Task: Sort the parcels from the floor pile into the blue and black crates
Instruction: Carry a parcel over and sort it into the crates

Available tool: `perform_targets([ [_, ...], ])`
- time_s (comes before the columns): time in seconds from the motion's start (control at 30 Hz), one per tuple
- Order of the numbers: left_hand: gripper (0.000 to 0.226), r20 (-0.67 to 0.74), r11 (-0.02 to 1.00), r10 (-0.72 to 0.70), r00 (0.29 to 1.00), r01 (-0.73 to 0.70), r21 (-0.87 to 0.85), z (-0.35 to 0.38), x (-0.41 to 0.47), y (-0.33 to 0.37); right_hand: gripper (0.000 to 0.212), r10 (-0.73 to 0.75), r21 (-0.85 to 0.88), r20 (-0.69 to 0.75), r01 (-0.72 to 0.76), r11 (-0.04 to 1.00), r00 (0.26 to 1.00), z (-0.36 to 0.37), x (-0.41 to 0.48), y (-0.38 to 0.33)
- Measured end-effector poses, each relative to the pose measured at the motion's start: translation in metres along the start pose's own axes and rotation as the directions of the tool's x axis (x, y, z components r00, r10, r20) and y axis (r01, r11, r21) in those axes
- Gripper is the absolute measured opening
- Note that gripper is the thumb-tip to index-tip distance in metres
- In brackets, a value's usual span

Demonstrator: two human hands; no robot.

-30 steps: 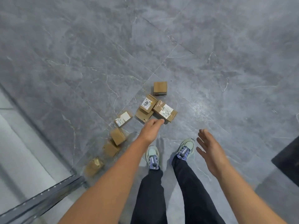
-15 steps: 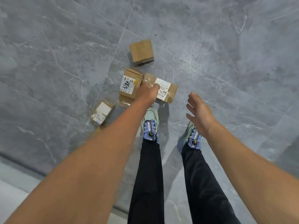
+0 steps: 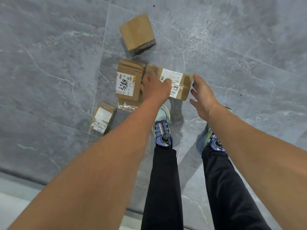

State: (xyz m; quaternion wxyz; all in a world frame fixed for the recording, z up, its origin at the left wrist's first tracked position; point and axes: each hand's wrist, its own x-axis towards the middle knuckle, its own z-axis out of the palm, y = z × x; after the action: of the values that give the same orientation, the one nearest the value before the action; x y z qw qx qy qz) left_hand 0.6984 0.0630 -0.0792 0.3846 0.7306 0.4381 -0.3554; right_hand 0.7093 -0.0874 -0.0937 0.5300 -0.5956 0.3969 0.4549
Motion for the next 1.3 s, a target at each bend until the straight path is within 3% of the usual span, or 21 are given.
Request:
perform_targets([
  [0.23, 0.068, -0.054, 0.999, -0.048, 0.997, 0.048, 0.006, 0.000, 0.016, 0.004, 0.066, 0.017, -0.026, 0.007, -0.017, 1.000, 1.000, -0.011, 0.012, 0.007],
  [0.37, 0.073, -0.036, 0.994, -0.109, 0.993, 0.109, 0.002, 0.003, 0.022, 0.005, 0.053, 0.016, -0.031, 0.041, -0.015, 0.999, 0.999, -0.015, 0.019, 0.014],
  [0.47, 0.076, -0.016, 0.989, -0.147, 0.989, 0.147, 0.015, 0.007, 0.020, 0.003, 0.054, 0.009, -0.007, 0.049, -0.009, 1.000, 0.999, -0.017, 0.022, 0.018],
  [0.6, 0.090, 0.021, 0.963, -0.240, 0.971, 0.241, -0.125, 0.012, 0.024, -0.006, 0.053, 0.016, 0.026, 0.085, -0.019, 0.999, 0.996, -0.022, 0.024, 0.021],
  [0.7, 0.091, -0.002, 0.960, -0.232, 0.973, 0.229, -0.159, 0.021, 0.037, -0.024, 0.048, 0.001, 0.041, 0.069, -0.004, 0.999, 0.998, -0.029, 0.017, 0.019],
  [0.8, 0.089, -0.001, 0.965, -0.189, 0.982, 0.185, -0.183, 0.013, 0.003, -0.006, 0.039, -0.023, 0.060, 0.064, 0.019, 0.998, 0.998, -0.041, -0.004, 0.007],
  [0.93, 0.078, 0.038, 0.961, -0.127, 0.991, 0.133, -0.244, 0.002, -0.051, 0.018, 0.055, -0.119, 0.049, 0.062, 0.116, 0.992, 0.991, -0.067, -0.054, -0.021],
  [1.13, 0.040, 0.066, 0.958, 0.094, 0.993, -0.072, -0.279, -0.039, -0.186, 0.106, 0.050, -0.224, 0.109, 0.028, 0.220, 0.970, 0.974, -0.122, -0.164, -0.074],
  [1.2, 0.043, 0.078, 0.949, 0.164, 0.983, -0.136, -0.285, -0.051, -0.230, 0.136, 0.054, -0.260, 0.140, 0.006, 0.257, 0.956, 0.966, -0.141, -0.207, -0.094],
  [1.3, 0.064, 0.119, 0.930, 0.247, 0.962, -0.200, -0.309, -0.070, -0.299, 0.185, 0.053, -0.336, 0.183, -0.030, 0.336, 0.924, 0.941, -0.172, -0.272, -0.121],
])
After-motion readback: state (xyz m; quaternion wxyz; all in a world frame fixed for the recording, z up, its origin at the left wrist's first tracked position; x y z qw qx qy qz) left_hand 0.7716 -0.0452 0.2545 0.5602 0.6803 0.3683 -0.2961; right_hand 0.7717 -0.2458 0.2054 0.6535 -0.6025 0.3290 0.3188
